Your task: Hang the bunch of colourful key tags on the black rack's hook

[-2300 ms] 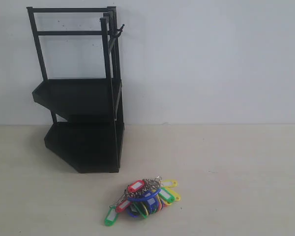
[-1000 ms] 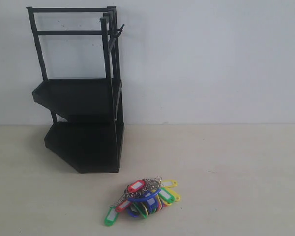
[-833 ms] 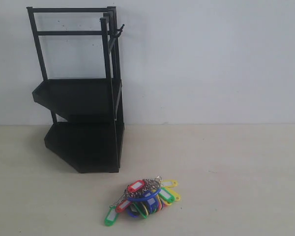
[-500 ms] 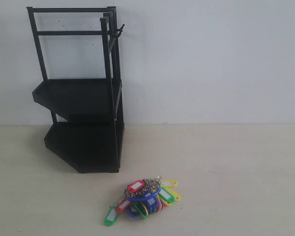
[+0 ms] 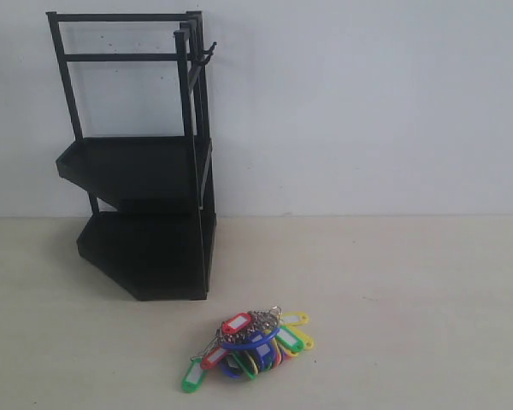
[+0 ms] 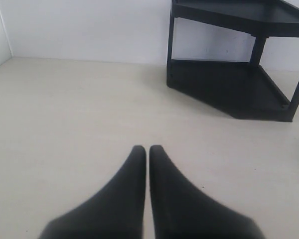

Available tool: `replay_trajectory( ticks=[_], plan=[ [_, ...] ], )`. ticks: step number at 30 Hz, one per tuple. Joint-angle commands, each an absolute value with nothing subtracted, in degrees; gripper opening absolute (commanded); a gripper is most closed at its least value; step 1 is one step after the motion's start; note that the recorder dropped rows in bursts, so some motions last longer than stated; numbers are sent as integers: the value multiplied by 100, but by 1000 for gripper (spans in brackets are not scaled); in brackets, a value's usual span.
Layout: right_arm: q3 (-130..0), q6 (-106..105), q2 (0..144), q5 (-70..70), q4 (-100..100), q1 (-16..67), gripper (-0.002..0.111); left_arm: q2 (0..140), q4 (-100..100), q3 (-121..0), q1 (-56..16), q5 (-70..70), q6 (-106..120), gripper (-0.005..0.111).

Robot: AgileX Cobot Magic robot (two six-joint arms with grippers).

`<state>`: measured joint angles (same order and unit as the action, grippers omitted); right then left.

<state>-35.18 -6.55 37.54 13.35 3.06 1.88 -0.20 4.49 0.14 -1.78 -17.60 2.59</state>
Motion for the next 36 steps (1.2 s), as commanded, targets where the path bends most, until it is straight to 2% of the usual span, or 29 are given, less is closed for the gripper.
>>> replay_trajectory(
  ticks=[1,7,12,15,18,20,24,29,36],
  plan=[
    [-3965,-1871,4744,2162,480,635,0,0,460,0,-159,-1696,261,4],
    [-4808,-4176,6258,3042,757,2155,0,0,460,0,-159,-1696,261,4],
    [-5165,-4288,7520,2428,743,3174,0,0,460,0,-159,-1696,261,4],
    [-5276,-5355,8555,2025,172,3604,0,0,460,0,-159,-1696,261,4],
    [-5276,-5407,9219,1500,155,3604,0,0,460,0,-159,-1696,261,4],
    [-5276,-5407,9594,1342,155,3604,4,0,460,0,-159,-1696,261,4],
    [-5276,-5395,9943,796,165,3604,46,0,460,0,-159,-1696,261,4],
    [-5331,-5630,10344,88,165,3604,47,0,460,0,-159,-1696,261,4],
    [-6085,-5857,10804,890,165,3604,47,0,460,0,-159,-1696,261,4]
  ],
)
